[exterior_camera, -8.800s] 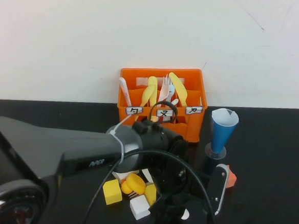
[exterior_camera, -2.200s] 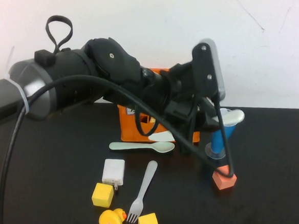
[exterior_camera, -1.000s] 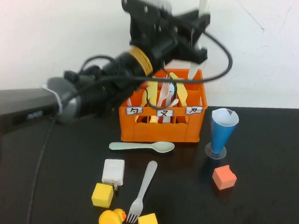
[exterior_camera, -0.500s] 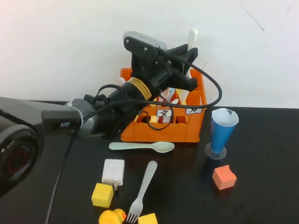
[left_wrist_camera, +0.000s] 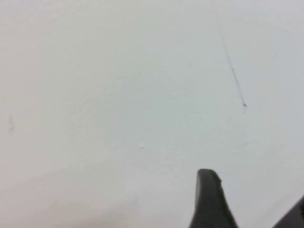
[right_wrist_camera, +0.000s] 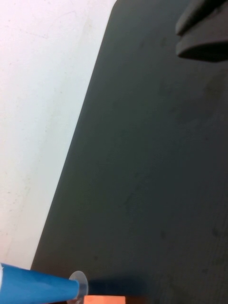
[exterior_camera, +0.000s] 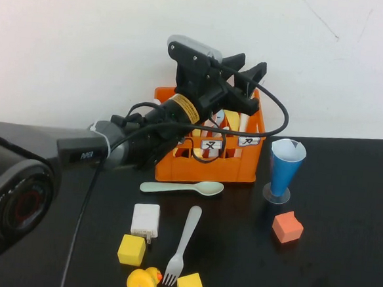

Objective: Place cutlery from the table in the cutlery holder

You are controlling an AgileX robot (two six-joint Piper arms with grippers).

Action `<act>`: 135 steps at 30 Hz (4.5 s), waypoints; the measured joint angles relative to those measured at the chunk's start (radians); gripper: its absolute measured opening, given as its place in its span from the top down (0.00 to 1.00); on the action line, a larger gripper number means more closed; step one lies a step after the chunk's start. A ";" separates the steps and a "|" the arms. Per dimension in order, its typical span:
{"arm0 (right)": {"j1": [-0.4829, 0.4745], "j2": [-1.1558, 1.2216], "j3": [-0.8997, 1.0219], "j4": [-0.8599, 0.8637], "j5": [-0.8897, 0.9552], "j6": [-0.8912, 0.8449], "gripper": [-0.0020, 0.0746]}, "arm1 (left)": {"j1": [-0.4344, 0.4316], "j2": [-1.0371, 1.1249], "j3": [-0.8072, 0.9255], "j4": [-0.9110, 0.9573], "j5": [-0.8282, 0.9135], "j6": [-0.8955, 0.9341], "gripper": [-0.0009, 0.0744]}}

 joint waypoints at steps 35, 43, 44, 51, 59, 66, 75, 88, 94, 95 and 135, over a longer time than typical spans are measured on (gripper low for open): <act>0.000 0.000 0.000 0.000 0.000 0.000 0.98 | 0.177 -1.168 0.540 1.366 0.485 -1.284 0.99; 0.000 0.000 0.000 0.000 0.000 0.000 0.98 | 0.177 -1.391 0.773 1.354 0.670 -1.389 0.99; 0.000 0.000 0.000 0.000 0.000 0.000 0.98 | 0.177 -1.423 0.807 1.351 0.687 -1.394 0.99; 0.000 0.000 0.000 0.000 0.000 -0.009 0.98 | 0.177 -1.625 1.008 1.169 0.841 -1.370 0.99; 0.000 0.000 0.000 0.000 0.000 -0.009 0.98 | 0.177 -1.914 1.166 0.534 1.095 -0.687 0.99; 0.000 0.000 0.000 0.000 0.000 -0.009 0.98 | 0.177 -2.218 1.292 0.466 1.227 -0.576 0.99; 0.000 0.000 0.000 0.000 0.002 -0.009 0.98 | 0.177 -2.236 1.308 0.381 1.283 -0.511 0.99; 0.000 0.000 0.000 0.000 0.002 -0.009 0.98 | 0.267 -2.239 1.391 -0.165 1.216 0.141 0.99; 0.000 0.000 0.000 0.000 0.002 -0.009 0.98 | 0.392 -2.239 1.489 -0.362 0.997 0.170 0.99; 0.000 0.000 0.000 0.000 0.002 -0.009 0.98 | 0.404 -2.239 1.489 -0.380 0.990 0.178 0.99; 0.000 0.000 0.000 0.000 0.002 -0.009 0.98 | 0.547 -2.239 1.490 -0.501 1.251 0.523 0.99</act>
